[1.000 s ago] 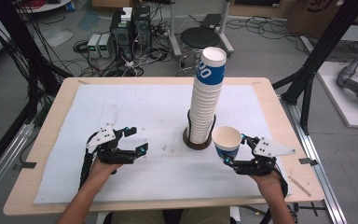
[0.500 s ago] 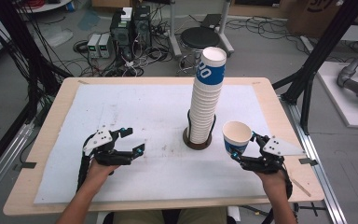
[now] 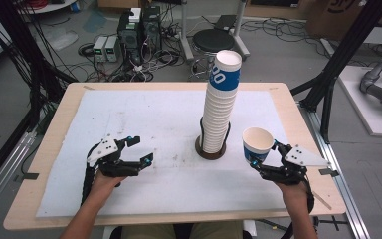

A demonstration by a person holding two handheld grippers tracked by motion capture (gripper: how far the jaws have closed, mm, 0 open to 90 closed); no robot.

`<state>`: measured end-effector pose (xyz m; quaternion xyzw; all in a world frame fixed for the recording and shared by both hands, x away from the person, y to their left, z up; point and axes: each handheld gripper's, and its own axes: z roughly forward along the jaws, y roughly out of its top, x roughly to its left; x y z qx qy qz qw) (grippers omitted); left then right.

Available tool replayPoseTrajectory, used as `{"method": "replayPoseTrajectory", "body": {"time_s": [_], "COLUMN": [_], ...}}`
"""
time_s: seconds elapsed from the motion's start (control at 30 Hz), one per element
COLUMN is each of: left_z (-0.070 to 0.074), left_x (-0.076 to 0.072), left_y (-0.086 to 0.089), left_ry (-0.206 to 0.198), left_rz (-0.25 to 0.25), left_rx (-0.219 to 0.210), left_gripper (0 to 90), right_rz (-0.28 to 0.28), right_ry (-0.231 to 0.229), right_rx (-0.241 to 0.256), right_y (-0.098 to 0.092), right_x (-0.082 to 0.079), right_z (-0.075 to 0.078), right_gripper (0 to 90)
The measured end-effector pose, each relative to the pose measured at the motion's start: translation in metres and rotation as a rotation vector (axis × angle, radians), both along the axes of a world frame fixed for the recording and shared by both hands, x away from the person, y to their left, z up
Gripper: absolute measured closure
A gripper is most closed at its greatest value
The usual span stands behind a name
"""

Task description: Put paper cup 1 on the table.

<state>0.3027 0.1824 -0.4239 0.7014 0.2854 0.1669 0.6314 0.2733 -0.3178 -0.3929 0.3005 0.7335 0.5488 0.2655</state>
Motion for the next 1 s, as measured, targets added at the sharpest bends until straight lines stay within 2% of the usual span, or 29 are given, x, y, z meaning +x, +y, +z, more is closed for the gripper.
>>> {"method": "replayPoseTrajectory", "body": {"time_s": [0.3, 0.43, 0.6, 0.7, 0.83, 1.0], "left_z": [-0.001, -0.001, -0.001, -0.001, -0.002, -0.003], "left_x": [0.000, 0.001, 0.001, 0.001, 0.001, 0.001], "left_y": [-0.003, -0.006, -0.008, -0.007, -0.008, -0.010], "left_ry": [0.007, 0.003, 0.007, 0.008, 0.011, 0.014], "left_rz": [-0.010, -0.011, -0.014, -0.015, -0.015, -0.022], "left_rx": [0.007, 0.010, 0.015, 0.015, 0.014, 0.019], "left_gripper": [17.4, 17.4, 17.4, 17.4, 17.4, 17.4], "right_rz": [-0.045, -0.073, -0.126, -0.166, -0.227, -0.274], "right_ry": [0.011, 0.018, 0.039, 0.045, 0.078, 0.123], "right_rx": [0.012, 0.006, 0.051, 0.055, 0.045, 0.035], "right_y": [-0.007, -0.010, -0.012, -0.011, -0.012, -0.012], "right_x": [0.010, 0.024, 0.045, 0.057, 0.069, 0.080], "right_z": [-0.001, -0.003, -0.007, -0.011, -0.020, -0.028], "right_gripper": [27.2, 27.2, 27.2, 27.2, 27.2, 27.1]}}
